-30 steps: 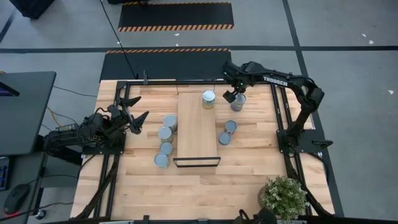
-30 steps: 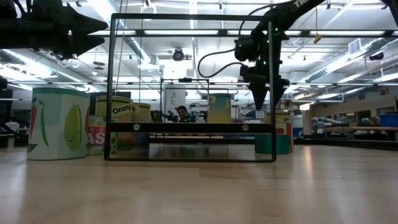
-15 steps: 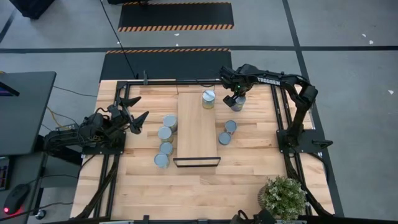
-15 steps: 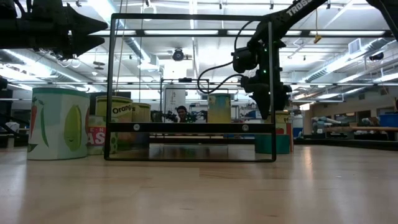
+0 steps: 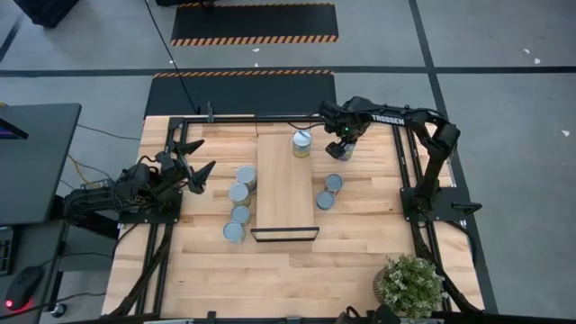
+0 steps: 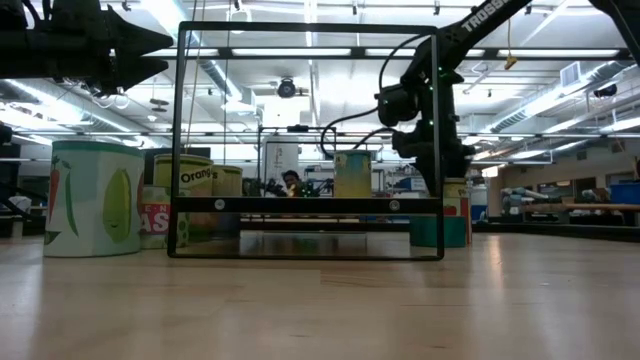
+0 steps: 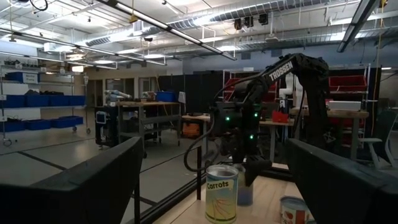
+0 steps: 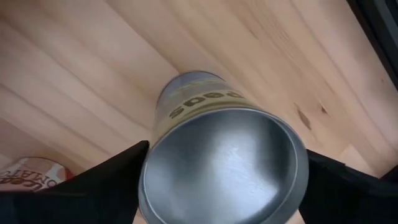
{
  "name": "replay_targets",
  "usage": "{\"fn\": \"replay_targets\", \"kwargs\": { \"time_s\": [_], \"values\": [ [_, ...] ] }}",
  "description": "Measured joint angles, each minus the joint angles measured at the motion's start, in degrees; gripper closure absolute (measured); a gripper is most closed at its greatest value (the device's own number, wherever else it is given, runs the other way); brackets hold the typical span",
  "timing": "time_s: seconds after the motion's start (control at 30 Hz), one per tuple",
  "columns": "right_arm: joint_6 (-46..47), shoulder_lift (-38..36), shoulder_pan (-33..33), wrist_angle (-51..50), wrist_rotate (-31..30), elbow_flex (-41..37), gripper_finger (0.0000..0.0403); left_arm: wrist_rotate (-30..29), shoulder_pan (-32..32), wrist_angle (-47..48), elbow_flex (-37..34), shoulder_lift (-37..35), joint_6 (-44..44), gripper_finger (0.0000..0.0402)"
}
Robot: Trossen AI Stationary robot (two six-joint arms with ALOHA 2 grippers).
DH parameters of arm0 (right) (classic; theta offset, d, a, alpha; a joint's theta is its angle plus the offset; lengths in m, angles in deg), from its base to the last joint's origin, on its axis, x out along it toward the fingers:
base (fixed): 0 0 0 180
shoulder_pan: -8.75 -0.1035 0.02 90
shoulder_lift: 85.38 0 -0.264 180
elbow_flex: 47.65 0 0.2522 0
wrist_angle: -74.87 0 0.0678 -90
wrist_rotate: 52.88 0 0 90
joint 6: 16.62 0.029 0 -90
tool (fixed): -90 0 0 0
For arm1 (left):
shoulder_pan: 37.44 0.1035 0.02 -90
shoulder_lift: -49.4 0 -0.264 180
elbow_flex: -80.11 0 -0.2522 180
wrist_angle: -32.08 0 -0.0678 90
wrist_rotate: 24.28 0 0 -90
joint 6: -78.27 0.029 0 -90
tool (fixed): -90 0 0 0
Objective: Pick and place cans onto a shelf
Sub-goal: Put the canned peas onto the shelf
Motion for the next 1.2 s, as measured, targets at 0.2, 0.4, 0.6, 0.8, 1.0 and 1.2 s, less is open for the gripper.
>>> {"fn": "replay_targets", "kwargs": {
  "time_s": [0.2,0.4,0.6,0.8,1.0,1.2],
  "values": [
    [-0.6,-0.1,-0.2,-0.3,0.3,0.0,0.0073,0.0,0.0,0.0,0.0,0.0,0.0,0.0006],
    [-1.5,-1.0,-2.0,-3.6,0.3,3.2,0.0072,0.0,0.0,0.0,0.0,0.0,-0.1,0.0006],
    [-1.0,-1.1,-6.4,-11.1,-2.1,13.2,0.0073,0.0,0.0,0.0,0.0,0.0,-0.1,0.0006],
    [-0.5,-1.1,-12.6,-18.0,-5.1,26.1,0.0070,0.0,0.0,0.0,0.0,0.0,-0.1,0.0006],
    [-1.3,-1.1,-17.4,-19.5,-8.0,36.2,0.0070,0.0,0.0,-0.4,0.0,0.0,0.0,0.0006],
    [-5.1,-0.9,-20.0,-12.0,-5.8,37.9,0.0072,0.0,0.0,-0.6,0.0,0.0,-0.1,0.0006]
  ]
}}
